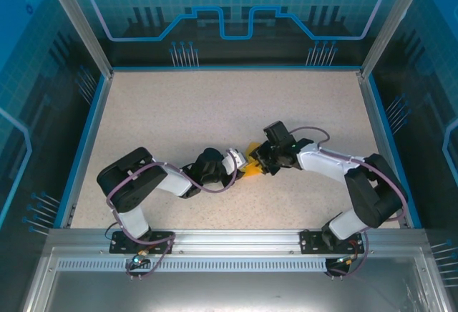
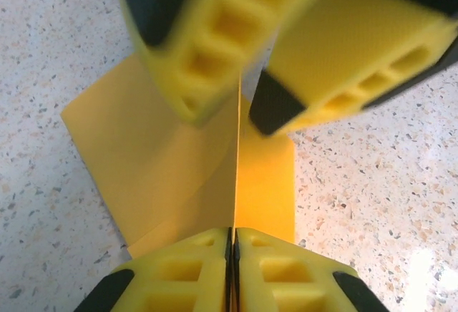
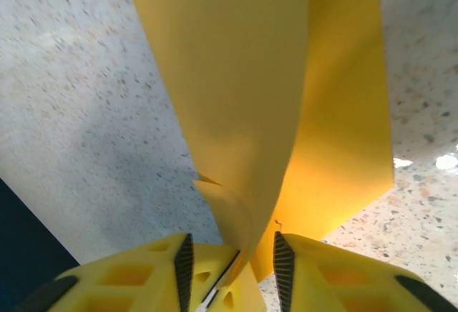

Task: Fold a paper plane with a square sheet of paper (pick it up from the middle)
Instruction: Fourth fold the wing at the center of the table.

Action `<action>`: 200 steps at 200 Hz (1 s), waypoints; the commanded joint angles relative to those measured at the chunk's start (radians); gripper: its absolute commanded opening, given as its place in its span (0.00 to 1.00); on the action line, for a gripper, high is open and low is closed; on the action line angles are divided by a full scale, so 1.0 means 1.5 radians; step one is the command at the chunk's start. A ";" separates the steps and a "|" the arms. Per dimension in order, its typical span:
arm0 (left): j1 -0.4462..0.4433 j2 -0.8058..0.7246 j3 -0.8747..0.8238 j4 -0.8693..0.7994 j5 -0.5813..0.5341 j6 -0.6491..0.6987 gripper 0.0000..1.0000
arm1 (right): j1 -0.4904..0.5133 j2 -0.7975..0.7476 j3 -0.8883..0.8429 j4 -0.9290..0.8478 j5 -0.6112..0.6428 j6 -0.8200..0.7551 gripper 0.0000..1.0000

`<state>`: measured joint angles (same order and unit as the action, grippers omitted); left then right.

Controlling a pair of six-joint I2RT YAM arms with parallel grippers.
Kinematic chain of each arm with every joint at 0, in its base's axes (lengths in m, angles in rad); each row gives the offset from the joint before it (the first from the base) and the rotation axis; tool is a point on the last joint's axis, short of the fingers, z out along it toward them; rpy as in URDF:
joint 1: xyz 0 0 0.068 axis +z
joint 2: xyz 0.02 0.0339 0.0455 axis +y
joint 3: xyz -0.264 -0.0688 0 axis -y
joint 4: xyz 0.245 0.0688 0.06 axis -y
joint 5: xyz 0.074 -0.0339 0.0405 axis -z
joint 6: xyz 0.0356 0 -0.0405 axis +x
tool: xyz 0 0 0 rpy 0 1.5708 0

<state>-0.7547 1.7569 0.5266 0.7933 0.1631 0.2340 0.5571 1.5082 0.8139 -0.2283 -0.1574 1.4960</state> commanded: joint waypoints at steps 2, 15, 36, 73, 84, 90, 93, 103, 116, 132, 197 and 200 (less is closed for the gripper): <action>-0.003 0.004 0.016 -0.013 0.020 -0.031 0.10 | -0.023 -0.066 -0.004 -0.008 0.020 -0.098 0.53; -0.003 0.005 0.017 -0.013 0.028 -0.056 0.10 | -0.034 -0.091 -0.022 0.012 0.014 -0.162 0.60; -0.003 0.003 0.015 -0.008 0.028 -0.107 0.08 | -0.050 -0.127 -0.072 0.086 -0.006 -0.256 0.65; -0.003 -0.001 0.020 -0.008 0.040 -0.209 0.07 | -0.083 -0.164 -0.174 0.228 -0.069 -0.328 0.68; -0.003 -0.002 0.018 -0.012 0.032 -0.233 0.07 | -0.087 -0.159 -0.190 0.248 -0.085 -0.339 0.68; -0.004 -0.002 0.018 -0.011 0.029 -0.244 0.07 | -0.088 -0.154 -0.193 0.251 -0.092 -0.342 0.68; -0.004 -0.001 0.017 -0.010 0.028 -0.250 0.07 | -0.088 -0.150 -0.194 0.252 -0.097 -0.345 0.68; -0.003 -0.001 0.017 -0.010 0.027 -0.267 0.07 | -0.088 -0.137 -0.199 0.261 -0.111 -0.348 0.67; -0.003 0.000 0.017 -0.010 0.026 -0.282 0.07 | -0.089 -0.120 -0.214 0.298 -0.133 -0.339 0.66; -0.003 0.002 0.018 -0.014 0.016 -0.294 0.07 | -0.086 -0.108 -0.225 0.325 -0.142 -0.330 0.63; -0.003 0.010 0.017 -0.006 0.009 -0.343 0.07 | -0.081 -0.062 -0.247 0.395 -0.139 -0.307 0.56; -0.003 0.011 0.017 -0.005 0.008 -0.345 0.07 | -0.080 -0.058 -0.248 0.399 -0.139 -0.302 0.55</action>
<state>-0.7547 1.7573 0.5343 0.7822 0.1806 -0.2382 0.4377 1.3819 0.4683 0.2749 -0.3447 1.0138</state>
